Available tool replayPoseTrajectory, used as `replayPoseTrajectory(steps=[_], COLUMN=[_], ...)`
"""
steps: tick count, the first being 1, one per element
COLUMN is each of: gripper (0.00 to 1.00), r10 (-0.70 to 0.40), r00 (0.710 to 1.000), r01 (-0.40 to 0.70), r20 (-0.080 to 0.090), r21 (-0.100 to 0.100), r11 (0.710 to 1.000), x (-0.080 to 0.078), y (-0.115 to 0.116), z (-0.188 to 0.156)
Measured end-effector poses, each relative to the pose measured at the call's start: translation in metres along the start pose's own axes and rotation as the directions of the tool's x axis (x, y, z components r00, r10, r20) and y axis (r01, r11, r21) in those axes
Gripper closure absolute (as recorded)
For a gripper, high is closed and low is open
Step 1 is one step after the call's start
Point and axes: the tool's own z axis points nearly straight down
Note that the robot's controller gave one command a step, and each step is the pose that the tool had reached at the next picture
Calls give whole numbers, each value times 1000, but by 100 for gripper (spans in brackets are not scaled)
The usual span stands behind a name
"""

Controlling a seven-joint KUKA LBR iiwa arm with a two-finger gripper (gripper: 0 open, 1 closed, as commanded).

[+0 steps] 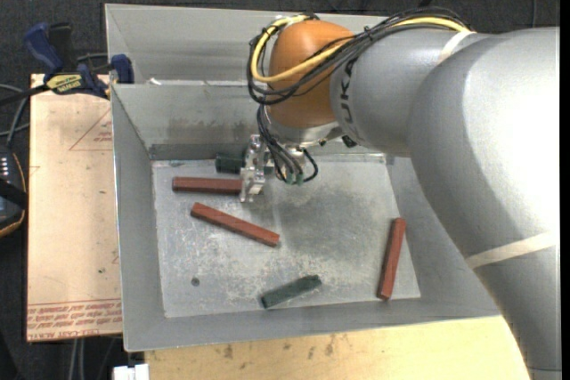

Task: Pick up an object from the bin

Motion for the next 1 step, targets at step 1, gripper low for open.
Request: replayPoseTrajectory(steps=[1], gripper=[100], r10=[-8], r00=[1000], r01=[8], r20=[-17], r21=[4], r11=[1000], x=[26], y=[5], z=[-129])
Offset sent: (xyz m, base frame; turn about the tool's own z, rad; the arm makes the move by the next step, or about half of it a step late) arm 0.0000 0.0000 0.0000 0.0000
